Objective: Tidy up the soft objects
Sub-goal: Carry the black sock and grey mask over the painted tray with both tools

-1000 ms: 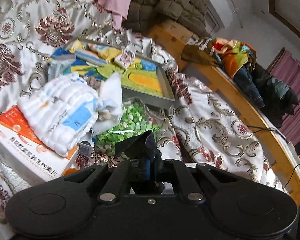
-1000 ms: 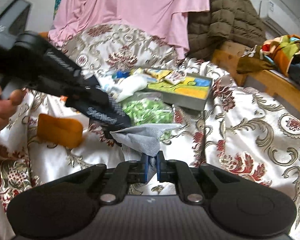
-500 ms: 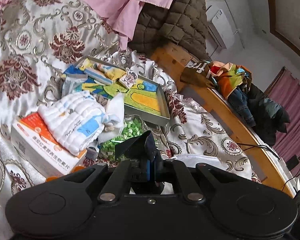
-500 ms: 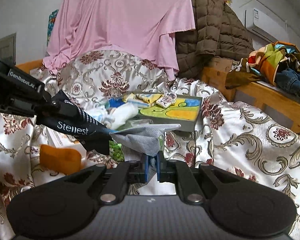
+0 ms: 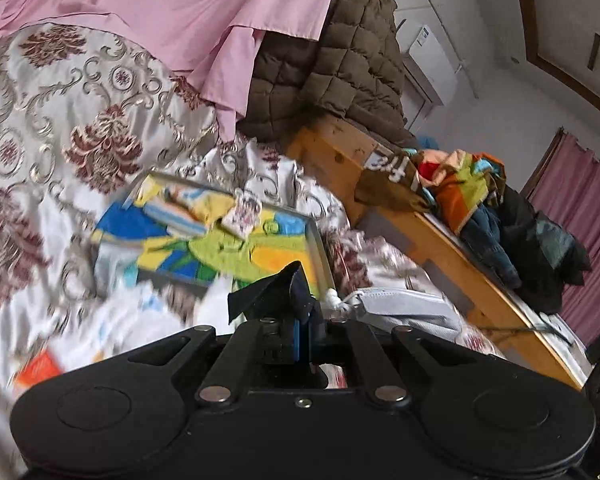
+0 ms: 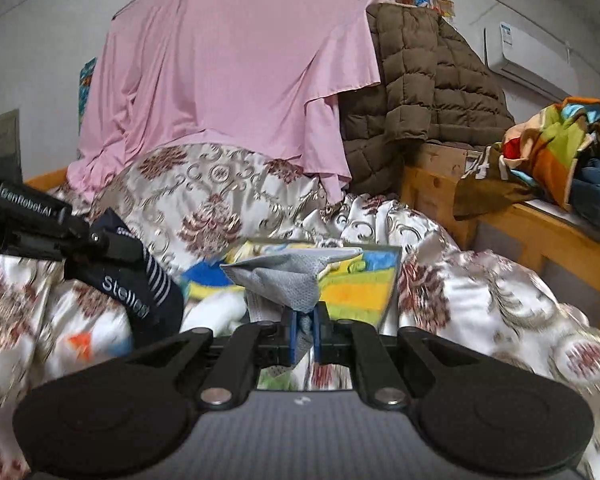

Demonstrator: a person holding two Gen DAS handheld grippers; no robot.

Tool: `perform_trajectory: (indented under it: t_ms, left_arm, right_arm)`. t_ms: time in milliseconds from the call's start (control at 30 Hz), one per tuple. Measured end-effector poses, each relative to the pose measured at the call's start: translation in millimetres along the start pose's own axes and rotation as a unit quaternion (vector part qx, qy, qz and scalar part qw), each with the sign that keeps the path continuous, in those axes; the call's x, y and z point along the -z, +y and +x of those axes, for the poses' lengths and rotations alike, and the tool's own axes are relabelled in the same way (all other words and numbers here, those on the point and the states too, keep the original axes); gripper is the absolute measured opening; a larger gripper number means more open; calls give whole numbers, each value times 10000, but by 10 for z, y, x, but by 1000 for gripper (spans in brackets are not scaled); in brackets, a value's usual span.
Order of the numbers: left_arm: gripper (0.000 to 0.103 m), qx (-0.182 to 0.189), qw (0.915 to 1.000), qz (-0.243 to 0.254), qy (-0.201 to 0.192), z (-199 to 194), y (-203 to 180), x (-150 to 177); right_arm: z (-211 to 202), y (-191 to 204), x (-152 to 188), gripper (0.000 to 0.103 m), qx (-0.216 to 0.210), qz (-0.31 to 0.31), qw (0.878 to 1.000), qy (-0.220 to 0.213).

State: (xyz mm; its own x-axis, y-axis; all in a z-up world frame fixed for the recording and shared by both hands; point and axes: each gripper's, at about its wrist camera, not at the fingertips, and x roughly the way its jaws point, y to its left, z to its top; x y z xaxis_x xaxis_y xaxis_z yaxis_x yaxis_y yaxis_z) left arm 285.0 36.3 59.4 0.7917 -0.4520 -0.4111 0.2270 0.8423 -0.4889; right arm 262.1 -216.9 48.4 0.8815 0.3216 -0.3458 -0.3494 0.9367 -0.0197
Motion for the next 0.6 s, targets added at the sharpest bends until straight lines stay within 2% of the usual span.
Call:
perform_trajectory:
  t_ms: [200, 367, 600]
  left_arm:
    - [3, -114, 9998, 166, -2, 705, 37, -464]
    - [3, -78, 9998, 85, -152, 1339, 21, -783]
    - [3, -210, 9995, -54, -210, 2093, 123, -888]
  right_arm:
    - [772, -230, -229, 9, -11, 150, 9997, -206]
    - [1245, -475, -221, 9, 121, 479, 9986, -204]
    - [1781, -769, -112, 9, 301, 967, 9948, 69]
